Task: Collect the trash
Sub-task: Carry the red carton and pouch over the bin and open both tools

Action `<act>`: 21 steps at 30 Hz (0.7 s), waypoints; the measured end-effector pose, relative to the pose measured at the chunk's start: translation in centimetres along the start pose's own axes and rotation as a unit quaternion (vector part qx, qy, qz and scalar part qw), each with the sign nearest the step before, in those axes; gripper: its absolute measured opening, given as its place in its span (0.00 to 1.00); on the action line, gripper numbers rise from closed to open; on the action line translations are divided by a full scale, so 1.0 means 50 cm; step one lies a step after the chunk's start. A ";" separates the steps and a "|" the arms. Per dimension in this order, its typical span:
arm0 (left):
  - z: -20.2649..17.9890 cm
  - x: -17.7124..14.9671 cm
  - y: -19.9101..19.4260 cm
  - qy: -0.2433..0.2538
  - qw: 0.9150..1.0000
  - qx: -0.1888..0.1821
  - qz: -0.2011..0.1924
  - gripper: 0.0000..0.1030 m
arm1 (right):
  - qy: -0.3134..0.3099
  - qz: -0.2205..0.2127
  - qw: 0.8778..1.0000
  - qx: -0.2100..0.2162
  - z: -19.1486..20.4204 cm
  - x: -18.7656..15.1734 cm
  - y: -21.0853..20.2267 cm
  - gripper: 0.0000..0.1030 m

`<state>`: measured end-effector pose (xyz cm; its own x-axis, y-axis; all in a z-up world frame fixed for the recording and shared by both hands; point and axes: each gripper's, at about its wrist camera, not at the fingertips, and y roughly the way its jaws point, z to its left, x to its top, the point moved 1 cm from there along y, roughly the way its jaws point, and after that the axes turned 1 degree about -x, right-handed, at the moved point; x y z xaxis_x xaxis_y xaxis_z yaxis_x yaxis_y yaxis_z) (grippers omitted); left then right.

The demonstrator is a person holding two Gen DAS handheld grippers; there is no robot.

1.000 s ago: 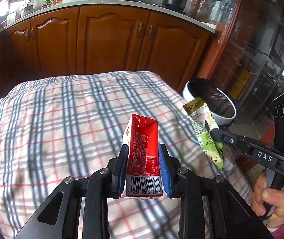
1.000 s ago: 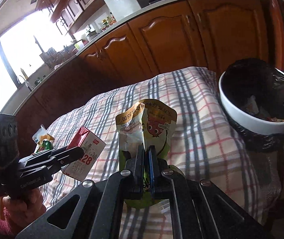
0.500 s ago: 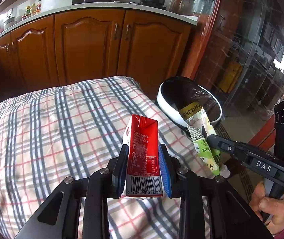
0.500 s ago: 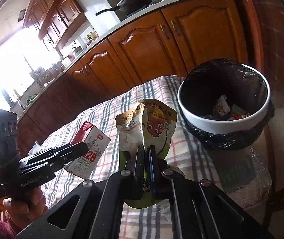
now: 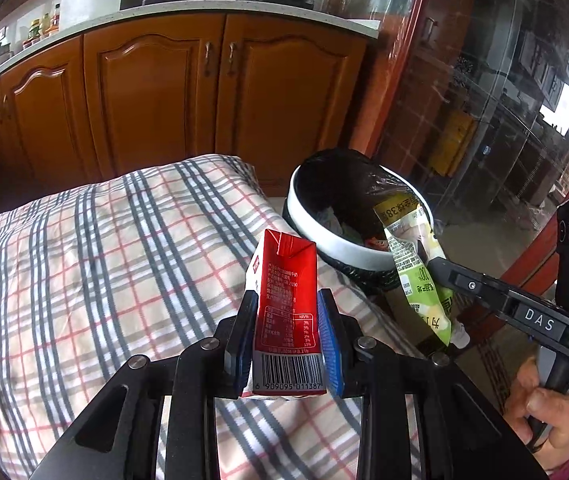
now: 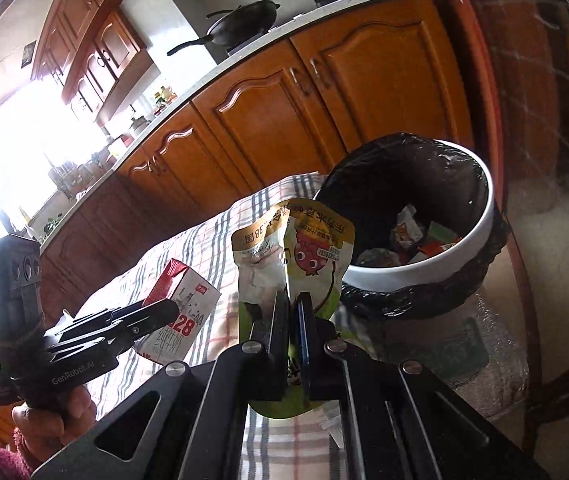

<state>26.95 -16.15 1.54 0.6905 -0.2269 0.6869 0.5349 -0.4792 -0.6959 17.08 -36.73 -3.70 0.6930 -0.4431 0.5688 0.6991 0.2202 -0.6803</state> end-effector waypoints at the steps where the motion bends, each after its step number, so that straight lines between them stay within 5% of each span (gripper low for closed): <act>1: -0.004 0.004 0.004 0.001 1.000 -0.001 0.000 0.27 | 0.002 -0.001 1.000 -0.002 -0.005 0.003 -0.001 0.04; 21: -0.058 0.133 0.115 0.011 0.999 -0.040 0.008 0.27 | 0.046 -0.020 0.998 -0.024 -0.087 0.098 0.013 0.04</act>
<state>33.23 -22.87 2.71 0.6870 -0.2539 0.6809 0.4821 -0.5418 -0.6885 20.15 -42.51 -3.37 0.6443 -0.5291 0.5522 0.7146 0.1594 -0.6811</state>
